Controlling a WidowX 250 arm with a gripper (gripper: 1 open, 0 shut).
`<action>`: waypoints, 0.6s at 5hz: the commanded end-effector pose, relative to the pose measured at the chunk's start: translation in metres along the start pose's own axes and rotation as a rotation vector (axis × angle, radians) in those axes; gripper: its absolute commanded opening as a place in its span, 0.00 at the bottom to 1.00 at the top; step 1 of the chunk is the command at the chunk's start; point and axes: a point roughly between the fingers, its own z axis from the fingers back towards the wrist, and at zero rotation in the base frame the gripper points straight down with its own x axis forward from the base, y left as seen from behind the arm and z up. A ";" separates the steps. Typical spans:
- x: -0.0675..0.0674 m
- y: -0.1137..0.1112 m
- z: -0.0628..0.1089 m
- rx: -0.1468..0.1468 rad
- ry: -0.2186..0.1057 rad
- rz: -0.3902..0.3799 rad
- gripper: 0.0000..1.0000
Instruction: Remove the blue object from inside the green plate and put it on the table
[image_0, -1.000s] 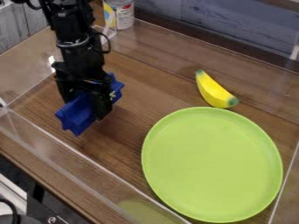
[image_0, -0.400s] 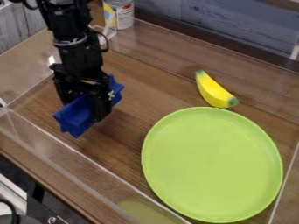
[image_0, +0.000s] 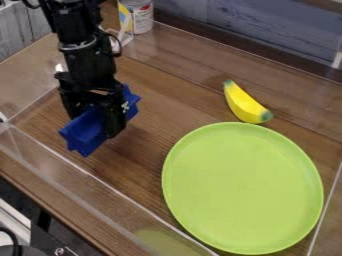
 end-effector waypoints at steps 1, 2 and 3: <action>0.007 0.003 0.018 0.024 -0.064 0.000 1.00; 0.007 0.002 0.018 0.027 -0.059 -0.005 1.00; 0.008 0.000 0.018 0.024 -0.055 -0.013 1.00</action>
